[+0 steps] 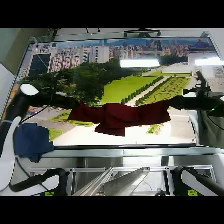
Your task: Fold the shirts.
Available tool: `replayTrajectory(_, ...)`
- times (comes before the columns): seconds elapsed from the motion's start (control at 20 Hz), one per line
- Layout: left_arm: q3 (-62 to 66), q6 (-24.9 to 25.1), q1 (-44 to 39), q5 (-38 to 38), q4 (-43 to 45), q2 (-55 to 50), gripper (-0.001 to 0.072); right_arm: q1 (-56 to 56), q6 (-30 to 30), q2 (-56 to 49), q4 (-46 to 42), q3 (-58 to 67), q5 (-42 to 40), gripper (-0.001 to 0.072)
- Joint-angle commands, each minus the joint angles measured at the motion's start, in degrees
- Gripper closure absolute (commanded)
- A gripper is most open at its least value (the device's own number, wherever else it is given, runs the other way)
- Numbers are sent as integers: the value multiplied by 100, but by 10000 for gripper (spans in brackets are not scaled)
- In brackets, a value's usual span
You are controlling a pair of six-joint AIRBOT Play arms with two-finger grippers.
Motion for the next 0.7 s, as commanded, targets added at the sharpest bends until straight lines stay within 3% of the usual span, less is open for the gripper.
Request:
replayTrajectory(0.0, 393, 79, -107, 352, -9, -1115, 530, 76, -304, -883, 22, -212, -435, 696)
replayTrajectory(0.05, 691, 68, -46, 245, -11, -1335, 232, 79, -334, -1008, 17, -192, -490, 695)
replayTrajectory(0.1, 994, -11, 42, 83, -11, -1497, -13, 79, -435, -1069, 17, -175, -531, 695)
replayTrajectory(0.25, 1856, -415, 337, -619, -11, -1799, -11, 52, -588, -1082, -11, 0, -713, 669)
replayTrajectory(0.35, 2122, -691, 531, -986, -13, -1792, -10, -105, -570, -1080, -114, 271, -656, 199)
replayTrajectory(0.5, 2024, -938, 737, -1611, -17, -1576, -9, -634, -529, -984, -225, 774, -63, 188)
replayTrajectory(0.65, 1145, -1014, 654, -1674, -44, -999, -8, -1143, -533, -848, -466, 835, 498, 187)
